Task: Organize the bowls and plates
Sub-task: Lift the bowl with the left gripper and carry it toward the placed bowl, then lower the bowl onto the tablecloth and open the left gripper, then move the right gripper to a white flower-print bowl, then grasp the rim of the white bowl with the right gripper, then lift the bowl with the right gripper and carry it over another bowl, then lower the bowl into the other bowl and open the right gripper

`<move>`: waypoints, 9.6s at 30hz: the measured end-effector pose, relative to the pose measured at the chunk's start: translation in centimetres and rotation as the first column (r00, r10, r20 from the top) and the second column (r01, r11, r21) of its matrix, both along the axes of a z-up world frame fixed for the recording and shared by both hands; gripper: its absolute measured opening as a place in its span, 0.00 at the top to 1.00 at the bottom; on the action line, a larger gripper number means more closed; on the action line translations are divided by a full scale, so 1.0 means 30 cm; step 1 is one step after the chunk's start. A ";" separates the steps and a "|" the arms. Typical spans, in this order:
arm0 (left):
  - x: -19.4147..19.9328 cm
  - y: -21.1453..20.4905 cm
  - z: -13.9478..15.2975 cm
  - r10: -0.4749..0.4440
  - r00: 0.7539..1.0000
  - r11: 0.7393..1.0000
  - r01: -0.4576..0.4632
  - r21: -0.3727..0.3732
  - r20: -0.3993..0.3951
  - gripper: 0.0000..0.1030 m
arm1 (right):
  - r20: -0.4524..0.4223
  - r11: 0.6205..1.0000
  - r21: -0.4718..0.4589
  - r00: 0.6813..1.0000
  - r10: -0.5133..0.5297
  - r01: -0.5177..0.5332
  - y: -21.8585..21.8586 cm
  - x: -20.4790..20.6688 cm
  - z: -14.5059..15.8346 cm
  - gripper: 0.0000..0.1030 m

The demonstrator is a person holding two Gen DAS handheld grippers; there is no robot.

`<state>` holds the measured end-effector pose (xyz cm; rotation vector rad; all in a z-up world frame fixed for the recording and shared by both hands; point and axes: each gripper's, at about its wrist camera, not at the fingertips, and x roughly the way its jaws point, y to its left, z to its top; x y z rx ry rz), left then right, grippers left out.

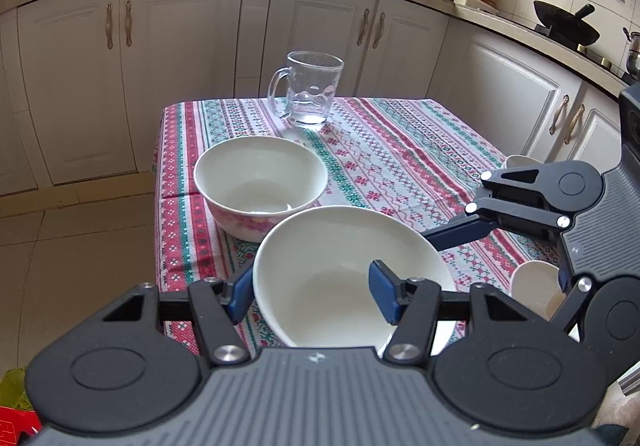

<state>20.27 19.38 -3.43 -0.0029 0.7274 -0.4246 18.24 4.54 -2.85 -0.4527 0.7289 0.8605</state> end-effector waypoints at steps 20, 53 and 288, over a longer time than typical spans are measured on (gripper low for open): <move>-0.153 -0.196 0.127 -0.085 0.996 0.996 0.084 0.026 0.041 0.43 | 0.055 0.997 0.057 0.997 -0.055 0.052 -0.195 -0.193 0.124 0.15; -0.212 -0.471 0.047 -0.243 0.970 0.967 0.243 0.072 -0.008 0.43 | -0.016 0.979 0.060 0.980 -0.196 0.196 -0.457 -0.324 0.045 0.15; -0.336 -0.500 0.084 -0.203 0.979 0.970 0.198 0.140 0.024 0.12 | -0.196 0.982 0.128 0.974 -0.115 0.142 -0.516 -0.101 0.153 0.41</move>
